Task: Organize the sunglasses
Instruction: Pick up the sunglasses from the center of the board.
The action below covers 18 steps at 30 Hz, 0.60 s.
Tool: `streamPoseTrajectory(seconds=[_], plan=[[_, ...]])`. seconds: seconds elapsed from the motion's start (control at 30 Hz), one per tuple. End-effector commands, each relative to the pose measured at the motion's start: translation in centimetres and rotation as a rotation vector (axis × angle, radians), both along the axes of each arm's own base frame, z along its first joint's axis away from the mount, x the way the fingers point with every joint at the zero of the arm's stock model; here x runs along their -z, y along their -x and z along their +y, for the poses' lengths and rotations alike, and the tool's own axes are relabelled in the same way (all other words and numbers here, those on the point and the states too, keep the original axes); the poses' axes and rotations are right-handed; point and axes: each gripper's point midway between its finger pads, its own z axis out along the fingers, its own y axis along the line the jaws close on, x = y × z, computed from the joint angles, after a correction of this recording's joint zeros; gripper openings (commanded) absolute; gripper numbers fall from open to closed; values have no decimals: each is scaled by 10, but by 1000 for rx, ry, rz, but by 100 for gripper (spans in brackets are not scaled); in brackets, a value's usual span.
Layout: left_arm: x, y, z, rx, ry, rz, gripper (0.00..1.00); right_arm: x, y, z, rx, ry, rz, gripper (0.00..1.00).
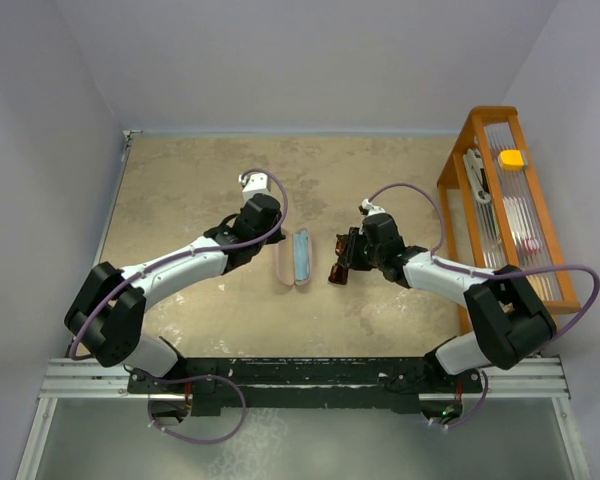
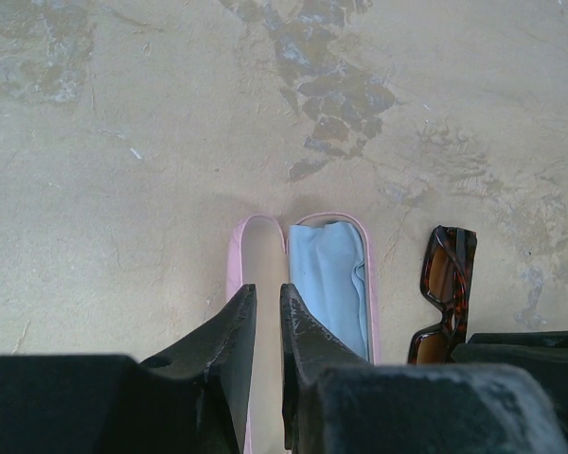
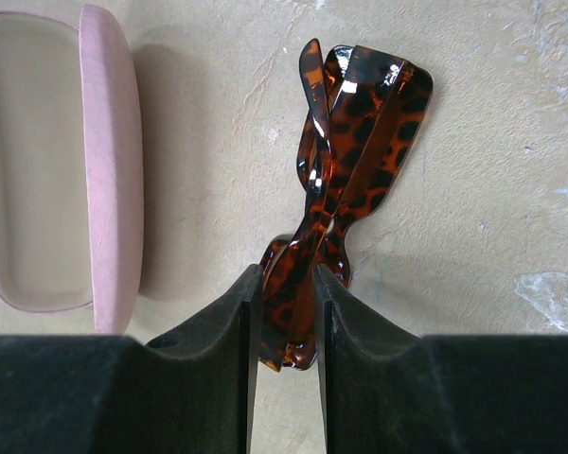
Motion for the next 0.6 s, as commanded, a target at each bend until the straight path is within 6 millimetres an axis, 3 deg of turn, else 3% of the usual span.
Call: streamPoseTrajectory(seconds=[0.0,0.57], plan=[[-18,-7,-5,-2,64,-52,13,-9,-14,4,19,-1,-30,30],[-15,-6,-8,13,71,-46,13,0,-27,11,38,-11,-29,31]])
